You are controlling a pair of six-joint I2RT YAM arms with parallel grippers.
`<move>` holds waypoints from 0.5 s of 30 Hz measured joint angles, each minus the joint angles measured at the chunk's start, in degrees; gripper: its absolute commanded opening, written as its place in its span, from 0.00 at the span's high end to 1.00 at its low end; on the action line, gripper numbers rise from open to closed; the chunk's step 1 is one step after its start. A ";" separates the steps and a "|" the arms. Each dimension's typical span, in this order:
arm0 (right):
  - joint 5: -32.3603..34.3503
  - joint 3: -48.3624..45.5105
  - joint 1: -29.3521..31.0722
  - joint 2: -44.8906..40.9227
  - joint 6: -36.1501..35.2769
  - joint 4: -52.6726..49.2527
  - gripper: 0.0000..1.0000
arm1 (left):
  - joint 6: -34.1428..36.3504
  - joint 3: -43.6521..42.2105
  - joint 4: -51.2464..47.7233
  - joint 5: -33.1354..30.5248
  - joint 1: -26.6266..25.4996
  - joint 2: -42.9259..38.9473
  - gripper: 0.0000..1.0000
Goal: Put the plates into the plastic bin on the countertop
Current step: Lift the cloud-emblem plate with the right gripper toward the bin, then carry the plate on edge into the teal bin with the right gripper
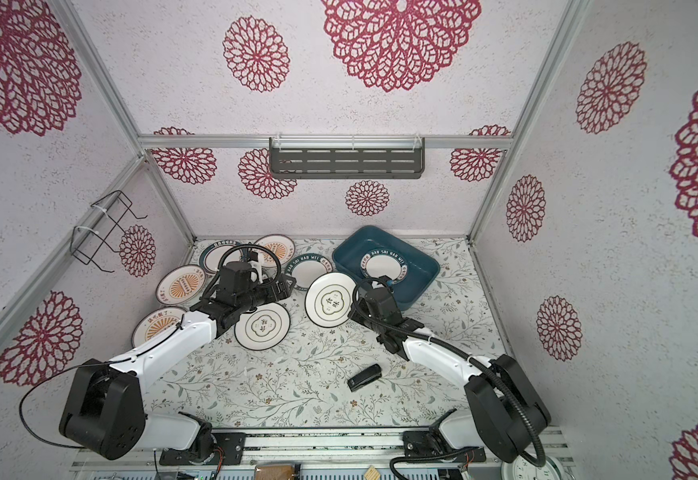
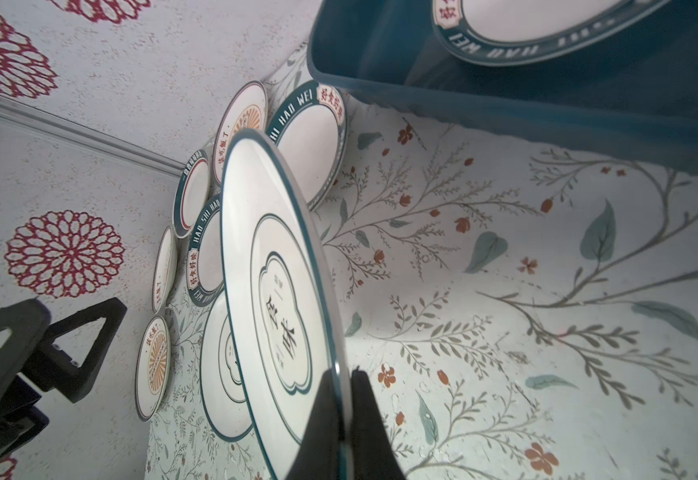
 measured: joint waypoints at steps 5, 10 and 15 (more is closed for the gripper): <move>0.28 1.60 -2.23 0.00 -1.97 -0.61 1.00 | 0.28 3.34 0.96 0.74 -0.24 1.70 0.03; -1.46 1.73 -6.58 -0.02 -2.67 -0.48 1.00 | 0.42 4.39 1.38 2.01 -0.59 4.13 0.03; -3.89 1.75 -11.65 -0.13 -2.49 0.52 1.00 | 0.22 6.16 2.93 2.97 -1.86 7.74 0.03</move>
